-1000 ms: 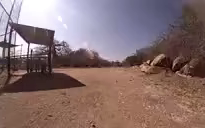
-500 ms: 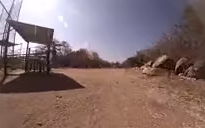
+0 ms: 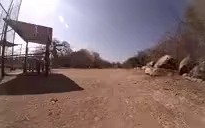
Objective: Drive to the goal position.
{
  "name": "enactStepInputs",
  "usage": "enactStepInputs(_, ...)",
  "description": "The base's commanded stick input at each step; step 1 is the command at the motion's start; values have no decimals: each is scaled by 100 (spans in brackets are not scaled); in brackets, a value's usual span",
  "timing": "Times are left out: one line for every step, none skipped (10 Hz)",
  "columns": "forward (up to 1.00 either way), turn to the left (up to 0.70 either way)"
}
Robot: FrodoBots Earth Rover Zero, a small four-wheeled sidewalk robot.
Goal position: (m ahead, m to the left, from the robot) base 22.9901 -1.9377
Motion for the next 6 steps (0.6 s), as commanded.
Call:
enactStepInputs(50,0)
enactStepInputs(50,0)
enactStepInputs(50,0)
enactStepInputs(50,0)
enactStepInputs(50,0)
enactStepInputs(50,0)
